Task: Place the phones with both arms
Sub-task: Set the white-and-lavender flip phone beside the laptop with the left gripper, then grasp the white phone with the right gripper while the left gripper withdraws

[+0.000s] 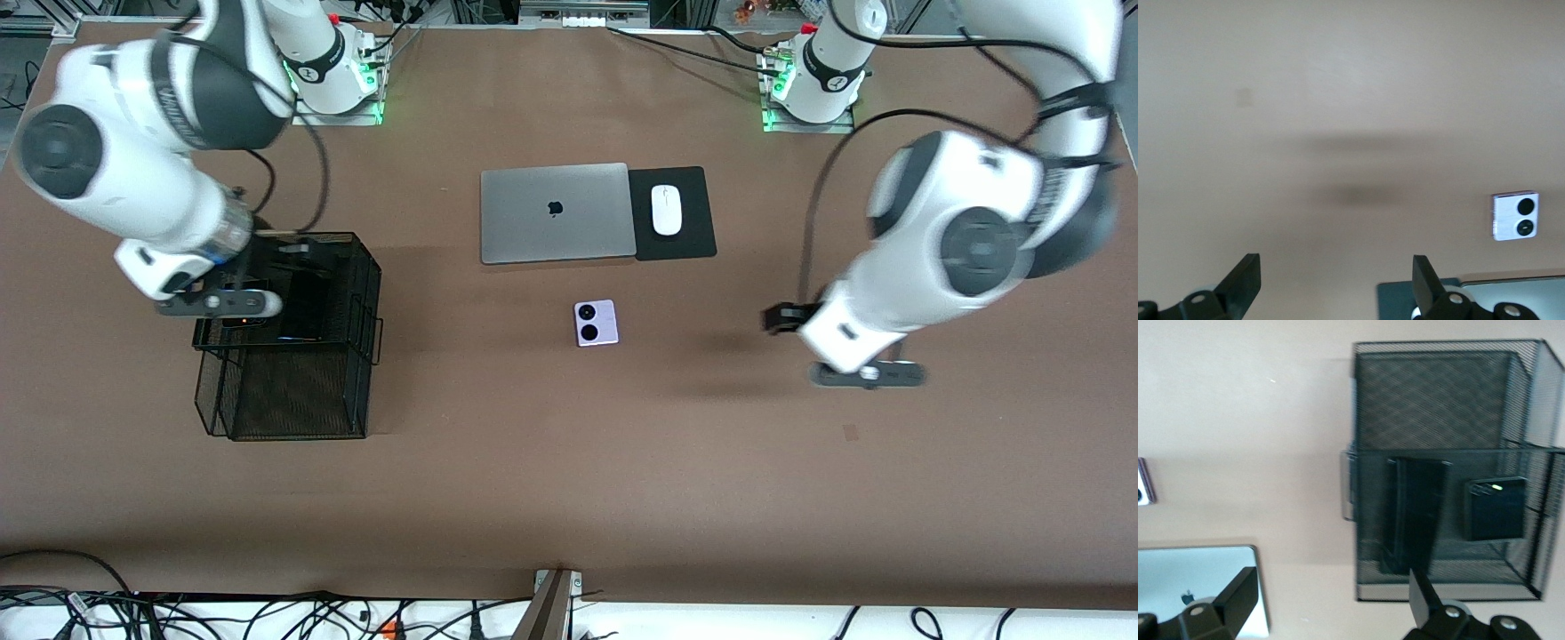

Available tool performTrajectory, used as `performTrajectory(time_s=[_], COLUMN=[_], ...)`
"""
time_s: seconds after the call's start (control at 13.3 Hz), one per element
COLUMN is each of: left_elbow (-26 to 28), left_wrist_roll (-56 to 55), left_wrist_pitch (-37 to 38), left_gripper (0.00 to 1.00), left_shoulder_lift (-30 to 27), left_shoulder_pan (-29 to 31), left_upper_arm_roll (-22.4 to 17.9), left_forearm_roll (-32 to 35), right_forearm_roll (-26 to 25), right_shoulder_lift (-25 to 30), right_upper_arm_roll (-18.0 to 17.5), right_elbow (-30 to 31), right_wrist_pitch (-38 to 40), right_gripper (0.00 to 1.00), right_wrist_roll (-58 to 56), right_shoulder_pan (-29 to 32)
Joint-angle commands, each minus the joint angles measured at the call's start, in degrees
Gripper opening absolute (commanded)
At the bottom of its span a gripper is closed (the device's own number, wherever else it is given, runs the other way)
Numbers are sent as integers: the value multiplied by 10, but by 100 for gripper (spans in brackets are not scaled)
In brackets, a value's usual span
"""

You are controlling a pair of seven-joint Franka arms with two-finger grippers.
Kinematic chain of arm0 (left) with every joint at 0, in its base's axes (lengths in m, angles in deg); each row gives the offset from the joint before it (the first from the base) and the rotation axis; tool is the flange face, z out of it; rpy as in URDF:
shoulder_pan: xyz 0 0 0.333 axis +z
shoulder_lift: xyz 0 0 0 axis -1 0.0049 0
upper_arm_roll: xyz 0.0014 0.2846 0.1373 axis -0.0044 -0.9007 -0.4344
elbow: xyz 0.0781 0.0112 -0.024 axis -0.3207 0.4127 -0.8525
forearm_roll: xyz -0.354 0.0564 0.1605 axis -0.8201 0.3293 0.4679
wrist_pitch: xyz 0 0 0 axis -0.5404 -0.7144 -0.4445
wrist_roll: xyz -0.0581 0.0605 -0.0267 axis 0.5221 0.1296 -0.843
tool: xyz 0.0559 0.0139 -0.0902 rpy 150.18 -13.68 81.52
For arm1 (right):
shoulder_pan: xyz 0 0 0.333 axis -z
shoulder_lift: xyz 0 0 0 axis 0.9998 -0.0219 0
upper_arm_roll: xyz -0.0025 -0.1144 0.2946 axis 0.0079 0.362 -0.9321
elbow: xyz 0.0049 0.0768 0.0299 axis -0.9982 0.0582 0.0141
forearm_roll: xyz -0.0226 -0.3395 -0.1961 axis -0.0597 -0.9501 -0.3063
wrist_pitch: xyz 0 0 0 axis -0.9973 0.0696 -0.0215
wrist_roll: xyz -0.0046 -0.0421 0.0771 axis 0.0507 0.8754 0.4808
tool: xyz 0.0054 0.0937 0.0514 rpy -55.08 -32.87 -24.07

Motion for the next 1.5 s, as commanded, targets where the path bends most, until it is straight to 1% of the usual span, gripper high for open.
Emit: performTrajectory(time_s=[0.0,0.15,0.3,0.45,0.6,0.68,0.75,0.83,0.9,0.98,1.05,1.13,1.28,1.35,1.43], left_elbow=[-16,-29,-43,-46,-46,-49,-60,-63,-55,-36,15,50,106,137,168], left_wrist_roll=[44,89,123,123,122,124,125,117,123,122,126,126,127,126,127], left_wrist_pitch=[36,60,114,130,128,123,118,118,117,118,108,87,28,-5,-35], left_gripper=[100,100,100,100,100,100,100,100,100,100,100,100,100,100,100], left_shoulder_lift=[-23,-41,-52,-66,-68,-66,-62,-62,-68,-99,-141,-169,-214,-232,-250], left_shoulder_pan=[50,63,71,72,72,72,72,66,67,60,34,19,-11,-22,-23], left_upper_arm_roll=[7,4,6,5,5,7,1,0,-4,-32,-76,-104,-147,-163,-169], left_forearm_roll=[-4,7,27,47,70,67,67,72,70,66,54,35,-2,-12,-27], right_forearm_roll=[14,20,38,48,48,48,47,44,40,39,36,22,6,6,5], right_shoulder_lift=[-101,-172,-240,-286,-309,-321,-332,-345,-358,-367,-375,-381,-395,-399,-404], right_upper_arm_roll=[-56,-102,-134,-168,-202,-213,-222,-223,-223,-223,-222,-223,-224,-224,-225], right_elbow=[-94,-164,-232,-279,-291,-291,-292,-292,-292,-292,-292,-292,-291,-290,-288], right_wrist_pitch=[-29,-64,-83,-104,-147,-171,-193,-217,-231,-243,-248,-253,-264,-268,-273], right_gripper=[100,100,100,100,100,100,100,100,100,100,100,100,100,100,100], right_wrist_roll=[67,119,171,221,256,273,293,312,323,327,327,327,323,319,311], right_shoulder_pan=[-5,-5,-5,-5,-5,-6,-11,-23,-32,-38,-42,-45,-51,-51,-51])
